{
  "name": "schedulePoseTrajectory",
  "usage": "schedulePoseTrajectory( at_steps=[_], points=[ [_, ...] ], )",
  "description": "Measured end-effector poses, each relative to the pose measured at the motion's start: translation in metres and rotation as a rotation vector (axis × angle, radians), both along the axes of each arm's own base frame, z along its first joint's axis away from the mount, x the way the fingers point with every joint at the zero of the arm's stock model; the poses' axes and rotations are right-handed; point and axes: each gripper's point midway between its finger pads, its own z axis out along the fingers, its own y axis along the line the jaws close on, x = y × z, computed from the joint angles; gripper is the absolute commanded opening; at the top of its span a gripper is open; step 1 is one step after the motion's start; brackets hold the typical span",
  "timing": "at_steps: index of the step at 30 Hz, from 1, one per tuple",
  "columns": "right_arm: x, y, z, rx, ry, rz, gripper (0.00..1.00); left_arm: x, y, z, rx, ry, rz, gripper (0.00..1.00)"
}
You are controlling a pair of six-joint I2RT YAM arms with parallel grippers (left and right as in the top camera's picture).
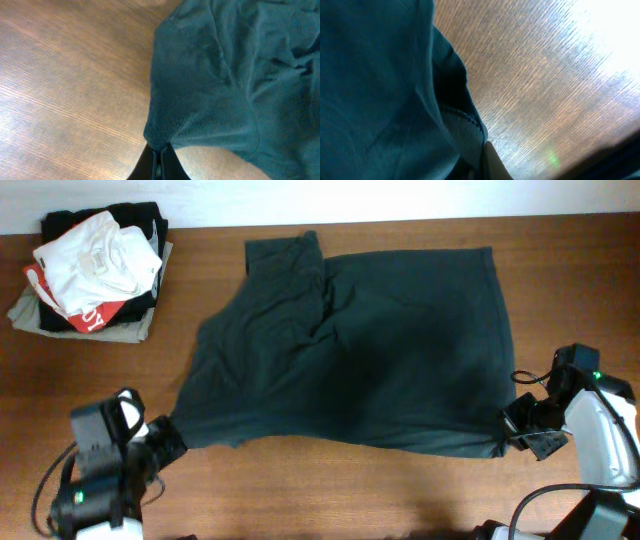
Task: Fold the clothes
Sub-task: 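Lift the hem with both grippers and fold it up toward the collar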
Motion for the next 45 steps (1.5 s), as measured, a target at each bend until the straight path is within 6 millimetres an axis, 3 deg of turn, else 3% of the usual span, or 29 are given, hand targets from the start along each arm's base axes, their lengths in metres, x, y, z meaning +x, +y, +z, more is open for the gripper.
schedulePoseTrajectory(
  at_steps=[3,10,17,25,31,45],
  points=[
    [0.000,0.000,0.006,-0.005,-0.012,0.007,0.04,-0.017,0.003,0.016,0.027,0.007,0.037,0.01],
    [-0.007,0.004,0.039,-0.056,-0.122,0.036,0.04,-0.024,0.010,0.066,0.082,-0.048,0.068,0.01],
    [0.003,-0.001,0.076,-0.152,-0.314,0.064,0.04,-0.018,0.011,0.069,0.072,-0.056,0.087,0.00],
    [0.045,-0.017,0.089,-0.213,-0.469,0.073,0.04,0.004,0.018,0.035,0.032,0.115,0.082,0.01],
    [0.077,-0.027,0.095,-0.242,-0.573,0.099,0.04,0.039,0.026,0.013,0.021,0.152,0.079,0.01],
    [0.121,-0.046,0.057,-0.242,-0.566,0.130,0.04,0.128,-0.001,-0.049,0.019,0.147,-0.066,0.00]
  ],
)
